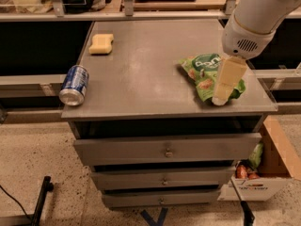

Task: Move green rice chip bag near pepsi can

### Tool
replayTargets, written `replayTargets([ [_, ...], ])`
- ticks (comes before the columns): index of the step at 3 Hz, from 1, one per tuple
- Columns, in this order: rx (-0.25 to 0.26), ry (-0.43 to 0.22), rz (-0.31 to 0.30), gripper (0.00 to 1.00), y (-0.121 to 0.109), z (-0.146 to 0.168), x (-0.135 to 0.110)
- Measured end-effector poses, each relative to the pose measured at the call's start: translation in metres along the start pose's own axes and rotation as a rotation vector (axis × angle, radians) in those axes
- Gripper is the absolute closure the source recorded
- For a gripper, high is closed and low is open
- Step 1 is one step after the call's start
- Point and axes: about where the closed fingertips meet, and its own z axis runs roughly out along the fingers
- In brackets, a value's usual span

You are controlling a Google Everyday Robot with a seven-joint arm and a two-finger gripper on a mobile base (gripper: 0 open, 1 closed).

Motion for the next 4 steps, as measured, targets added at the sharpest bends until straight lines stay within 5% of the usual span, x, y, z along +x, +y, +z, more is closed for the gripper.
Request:
replayTargets([
  [4,0.034,0.01,0.131,0.0,-0.072,0.055,-0.002],
])
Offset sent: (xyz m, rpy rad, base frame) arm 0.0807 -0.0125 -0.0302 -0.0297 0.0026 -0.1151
